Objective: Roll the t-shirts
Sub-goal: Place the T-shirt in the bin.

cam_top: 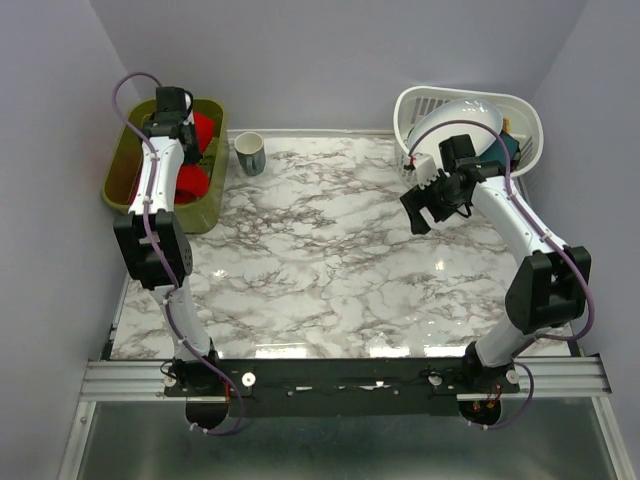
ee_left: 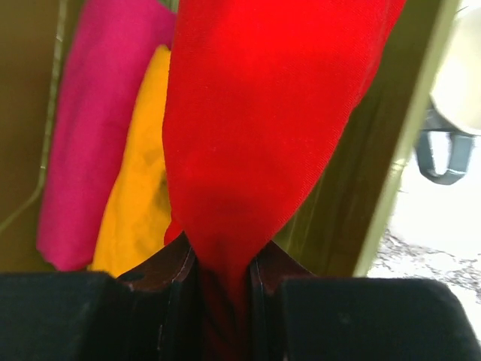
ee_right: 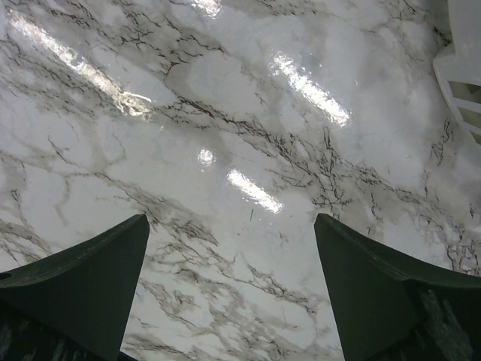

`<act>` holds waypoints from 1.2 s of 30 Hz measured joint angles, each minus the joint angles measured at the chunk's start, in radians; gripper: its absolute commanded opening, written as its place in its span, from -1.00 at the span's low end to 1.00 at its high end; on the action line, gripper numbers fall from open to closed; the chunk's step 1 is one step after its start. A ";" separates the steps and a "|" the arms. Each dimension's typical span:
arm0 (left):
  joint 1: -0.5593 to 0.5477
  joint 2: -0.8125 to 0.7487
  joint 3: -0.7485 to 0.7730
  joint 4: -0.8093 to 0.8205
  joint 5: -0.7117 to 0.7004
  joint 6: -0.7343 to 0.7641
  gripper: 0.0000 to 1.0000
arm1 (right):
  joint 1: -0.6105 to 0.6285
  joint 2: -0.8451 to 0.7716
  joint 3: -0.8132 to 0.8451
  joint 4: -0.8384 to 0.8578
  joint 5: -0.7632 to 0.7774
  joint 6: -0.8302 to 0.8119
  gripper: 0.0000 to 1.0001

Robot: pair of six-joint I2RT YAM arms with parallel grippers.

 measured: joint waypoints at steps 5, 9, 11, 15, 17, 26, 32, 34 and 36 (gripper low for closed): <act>0.005 0.086 0.035 -0.007 -0.004 -0.006 -1.00 | 0.000 0.000 0.000 -0.007 0.012 -0.009 1.00; 0.005 0.087 -0.015 0.053 -0.003 0.002 -1.00 | 0.000 0.000 0.000 -0.020 0.027 -0.021 1.00; 0.006 0.081 -0.065 0.084 -0.003 0.003 -1.00 | 0.000 0.000 0.001 -0.029 0.036 -0.029 1.00; 0.006 0.079 -0.227 0.169 -0.003 0.013 -1.00 | 0.000 0.009 0.013 -0.037 0.055 -0.039 1.00; 0.005 0.079 -0.300 0.216 -0.003 0.024 -1.00 | 0.000 0.012 0.018 -0.036 0.061 -0.042 1.00; 0.001 0.079 -0.354 0.320 -0.018 0.064 -1.00 | 0.000 0.013 0.017 -0.035 0.074 -0.055 1.00; -0.013 0.113 -0.325 0.327 -0.046 0.078 -1.00 | 0.000 -0.003 0.000 -0.034 0.076 -0.063 1.00; -0.014 0.101 -0.355 0.351 -0.045 0.082 -0.92 | 0.000 -0.011 -0.006 -0.034 0.077 -0.066 1.00; -0.014 0.078 -0.398 0.386 -0.043 0.090 -0.53 | 0.000 -0.026 -0.016 -0.032 0.078 -0.069 1.00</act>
